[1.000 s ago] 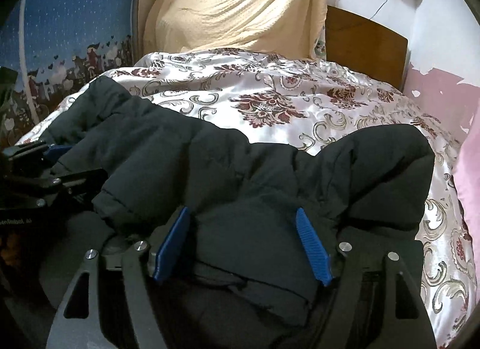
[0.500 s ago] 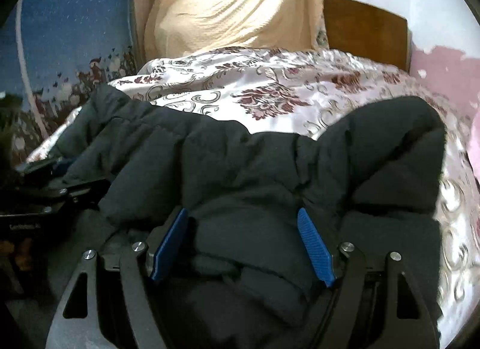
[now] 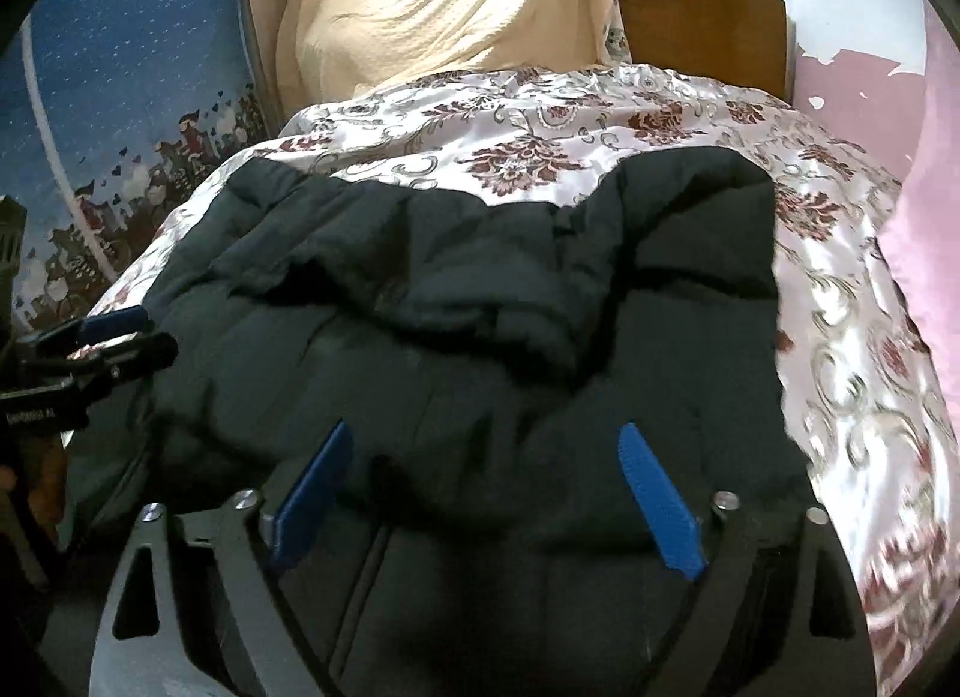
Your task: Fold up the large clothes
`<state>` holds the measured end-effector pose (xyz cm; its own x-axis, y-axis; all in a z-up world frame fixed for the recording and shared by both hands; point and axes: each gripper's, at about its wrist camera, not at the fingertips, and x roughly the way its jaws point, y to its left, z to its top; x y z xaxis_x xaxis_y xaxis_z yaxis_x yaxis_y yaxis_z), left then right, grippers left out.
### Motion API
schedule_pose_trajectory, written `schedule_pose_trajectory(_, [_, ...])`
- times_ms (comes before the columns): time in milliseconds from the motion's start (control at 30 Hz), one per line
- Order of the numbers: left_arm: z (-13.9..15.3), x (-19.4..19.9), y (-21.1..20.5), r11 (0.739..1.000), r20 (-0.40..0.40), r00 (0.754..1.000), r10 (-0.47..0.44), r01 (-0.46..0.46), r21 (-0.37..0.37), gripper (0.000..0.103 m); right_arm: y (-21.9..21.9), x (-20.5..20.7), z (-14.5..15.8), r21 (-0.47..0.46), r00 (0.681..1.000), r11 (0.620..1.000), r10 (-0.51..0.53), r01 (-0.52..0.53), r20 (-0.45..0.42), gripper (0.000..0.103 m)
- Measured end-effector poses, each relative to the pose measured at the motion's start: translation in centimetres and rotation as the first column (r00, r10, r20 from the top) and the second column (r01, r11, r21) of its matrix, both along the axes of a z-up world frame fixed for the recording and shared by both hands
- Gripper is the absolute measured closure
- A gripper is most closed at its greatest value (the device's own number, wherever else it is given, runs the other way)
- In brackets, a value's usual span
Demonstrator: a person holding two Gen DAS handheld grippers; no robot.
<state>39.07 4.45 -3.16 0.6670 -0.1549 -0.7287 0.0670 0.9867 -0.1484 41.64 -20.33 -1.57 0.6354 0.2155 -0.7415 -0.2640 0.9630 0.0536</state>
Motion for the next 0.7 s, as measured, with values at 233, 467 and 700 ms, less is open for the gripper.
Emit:
schedule_pose_trajectory(233, [1.8, -7.0, -1.1, 1.0, -0.001, 1.0, -0.008, 0.008, 0.024, 0.0, -0.8, -8.5, 1.7, -0.039, 0.997, 0.997, 0.064, -0.066, -0.05, 0.002])
schedule_pose_trajectory(467, [3.2, -13.6, -2.1, 0.995, -0.012, 1.0, 0.011, -0.01, 0.097, 0.0, -1.8, -16.1, 2.7, -0.11, 0.997, 0.993, 0.044, -0.051, -0.063, 0.002])
schedule_pose_trajectory(700, [4.1, -20.0, -3.3, 0.987, -0.011, 0.999, -0.042, 0.043, 0.155, 0.0, -3.5, -21.8, 4.2, -0.108, 0.996, 0.992, 0.056, -0.063, -0.064, 0.002])
